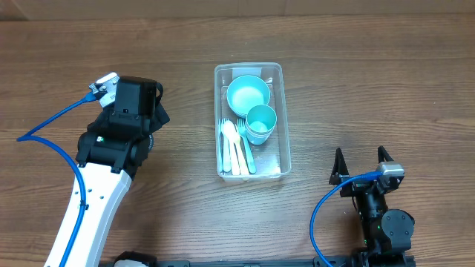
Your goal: Pack container
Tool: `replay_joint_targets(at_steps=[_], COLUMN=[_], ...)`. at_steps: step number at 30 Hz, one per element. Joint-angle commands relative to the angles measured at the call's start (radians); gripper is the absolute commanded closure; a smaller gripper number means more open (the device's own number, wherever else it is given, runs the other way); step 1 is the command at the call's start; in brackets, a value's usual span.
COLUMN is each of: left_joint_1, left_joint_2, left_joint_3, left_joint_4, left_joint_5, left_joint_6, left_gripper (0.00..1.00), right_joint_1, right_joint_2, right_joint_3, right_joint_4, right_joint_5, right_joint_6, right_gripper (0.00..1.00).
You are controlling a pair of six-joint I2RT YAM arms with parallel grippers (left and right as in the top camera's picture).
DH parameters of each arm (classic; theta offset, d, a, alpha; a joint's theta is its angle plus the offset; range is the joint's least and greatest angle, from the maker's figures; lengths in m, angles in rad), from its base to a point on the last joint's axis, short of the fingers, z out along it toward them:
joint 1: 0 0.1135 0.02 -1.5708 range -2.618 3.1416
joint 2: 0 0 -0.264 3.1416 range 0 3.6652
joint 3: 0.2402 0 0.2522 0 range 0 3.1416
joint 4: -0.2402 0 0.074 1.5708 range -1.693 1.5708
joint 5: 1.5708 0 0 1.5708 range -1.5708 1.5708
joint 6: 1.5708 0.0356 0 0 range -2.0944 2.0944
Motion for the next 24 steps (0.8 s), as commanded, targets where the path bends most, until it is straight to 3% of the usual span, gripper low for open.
replay_joint_targets(at_steps=[1, 17, 24], left_joint_1=[0.002, 0.002, 0.002], left_joint_2=[-0.010, -0.014, -0.256], left_joint_3=[0.013, 0.013, 0.013], left_joint_4=[0.002, -0.001, -0.002], left_joint_5=[-0.021, -0.028, -0.021], left_joint_6=[0.019, 0.020, 0.019], left_gripper=[0.00, 0.00, 0.00], right_joint_1=[-0.003, -0.003, -0.003], right_joint_2=[-0.012, -0.012, -0.012], right_joint_3=[-0.010, -0.010, -0.010], right_joint_4=[0.006, 0.006, 0.006], right_joint_5=[-0.008, -0.009, -0.009], right_joint_6=[-0.007, -0.007, -0.007], right_gripper=[0.00, 0.00, 0.00])
